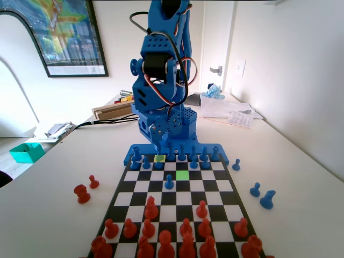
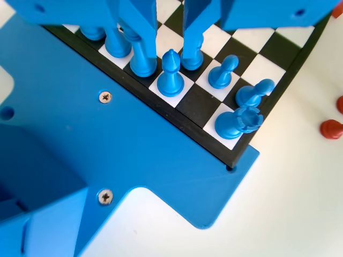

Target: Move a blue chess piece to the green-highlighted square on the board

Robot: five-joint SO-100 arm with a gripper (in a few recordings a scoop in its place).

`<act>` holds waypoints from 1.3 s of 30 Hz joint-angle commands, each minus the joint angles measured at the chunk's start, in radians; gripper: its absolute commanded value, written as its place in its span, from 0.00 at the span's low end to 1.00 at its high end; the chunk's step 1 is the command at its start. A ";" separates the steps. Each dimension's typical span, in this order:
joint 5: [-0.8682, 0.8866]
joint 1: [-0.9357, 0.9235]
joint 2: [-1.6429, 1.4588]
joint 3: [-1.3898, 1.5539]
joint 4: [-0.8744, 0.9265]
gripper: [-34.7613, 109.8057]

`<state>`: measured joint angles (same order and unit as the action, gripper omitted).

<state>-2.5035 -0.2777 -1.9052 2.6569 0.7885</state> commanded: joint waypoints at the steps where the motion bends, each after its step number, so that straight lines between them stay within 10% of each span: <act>1: -0.028 -0.020 -0.046 0.008 0.008 0.31; 39: -0.107 -0.071 -0.044 0.061 -0.051 0.29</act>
<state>-2.5940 -0.3252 -1.9067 2.7105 0.7348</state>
